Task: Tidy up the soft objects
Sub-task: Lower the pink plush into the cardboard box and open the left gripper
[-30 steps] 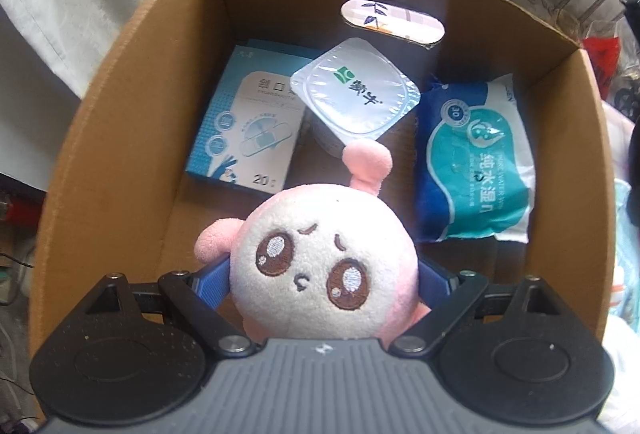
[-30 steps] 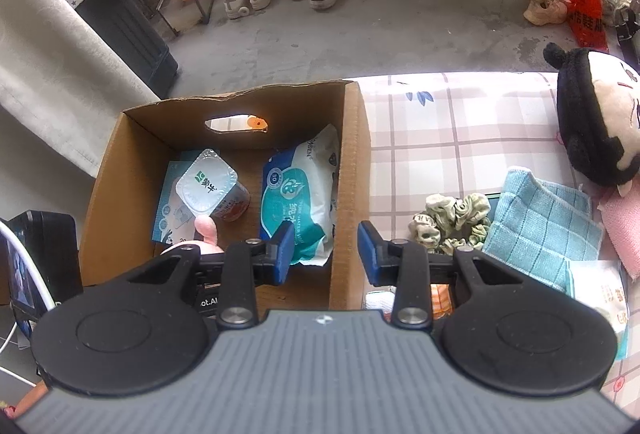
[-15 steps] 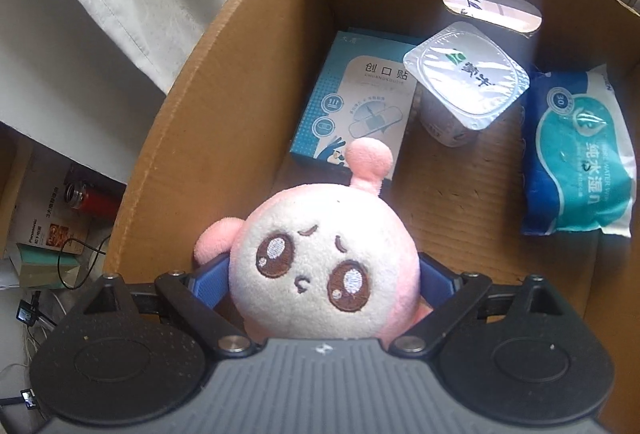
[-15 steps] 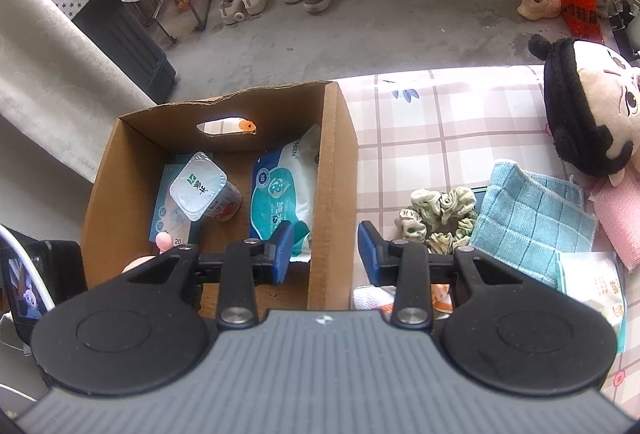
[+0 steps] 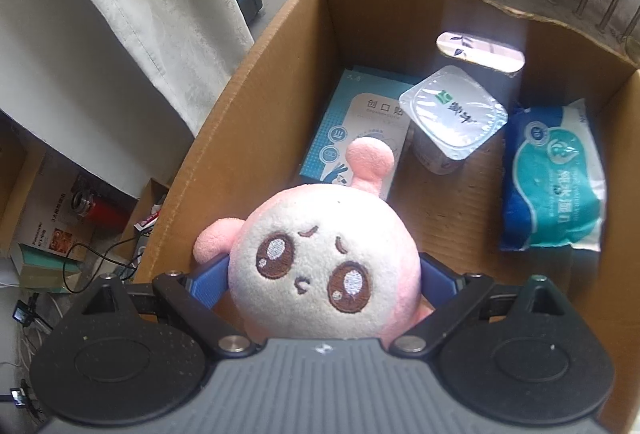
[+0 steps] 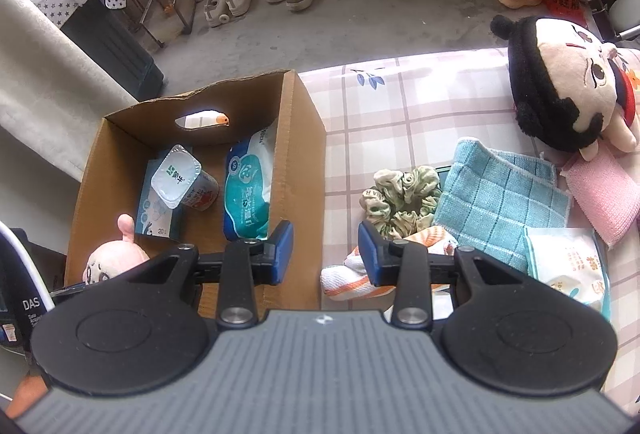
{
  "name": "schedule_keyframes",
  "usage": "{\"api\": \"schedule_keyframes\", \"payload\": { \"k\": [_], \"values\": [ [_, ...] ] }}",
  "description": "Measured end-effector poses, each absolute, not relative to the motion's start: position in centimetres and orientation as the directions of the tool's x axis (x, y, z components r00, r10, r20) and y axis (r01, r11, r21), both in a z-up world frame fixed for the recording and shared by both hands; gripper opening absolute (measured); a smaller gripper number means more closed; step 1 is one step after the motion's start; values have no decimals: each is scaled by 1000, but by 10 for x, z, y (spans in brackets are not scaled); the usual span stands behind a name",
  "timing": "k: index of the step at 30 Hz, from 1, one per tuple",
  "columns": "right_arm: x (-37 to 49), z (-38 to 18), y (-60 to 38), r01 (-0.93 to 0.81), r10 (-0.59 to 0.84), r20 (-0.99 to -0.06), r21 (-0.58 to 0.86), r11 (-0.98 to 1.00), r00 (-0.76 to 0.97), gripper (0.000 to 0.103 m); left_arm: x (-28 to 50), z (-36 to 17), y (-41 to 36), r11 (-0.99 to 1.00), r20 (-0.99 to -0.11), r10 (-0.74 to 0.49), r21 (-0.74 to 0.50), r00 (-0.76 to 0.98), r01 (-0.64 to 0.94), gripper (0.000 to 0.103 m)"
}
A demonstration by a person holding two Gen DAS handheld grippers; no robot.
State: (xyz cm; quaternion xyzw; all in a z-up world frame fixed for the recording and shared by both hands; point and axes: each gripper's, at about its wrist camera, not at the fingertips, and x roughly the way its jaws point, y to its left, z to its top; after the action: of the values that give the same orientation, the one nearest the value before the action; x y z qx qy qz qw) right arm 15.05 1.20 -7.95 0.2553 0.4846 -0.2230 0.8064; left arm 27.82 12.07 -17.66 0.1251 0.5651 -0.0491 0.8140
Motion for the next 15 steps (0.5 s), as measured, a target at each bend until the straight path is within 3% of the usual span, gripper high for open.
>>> {"api": "schedule_keyframes", "payload": {
  "k": [5, 15],
  "values": [
    [146, -82, 13, 608, -109, -897, 197, 769, 428, 36, 287, -193, 119, 958, -931, 99, 184, 351, 218, 97],
    [143, -83, 13, 606, -99, -899, 203, 769, 427, 44, 287, -195, 117, 957, -932, 49, 147, 359, 251, 103]
  ]
}}
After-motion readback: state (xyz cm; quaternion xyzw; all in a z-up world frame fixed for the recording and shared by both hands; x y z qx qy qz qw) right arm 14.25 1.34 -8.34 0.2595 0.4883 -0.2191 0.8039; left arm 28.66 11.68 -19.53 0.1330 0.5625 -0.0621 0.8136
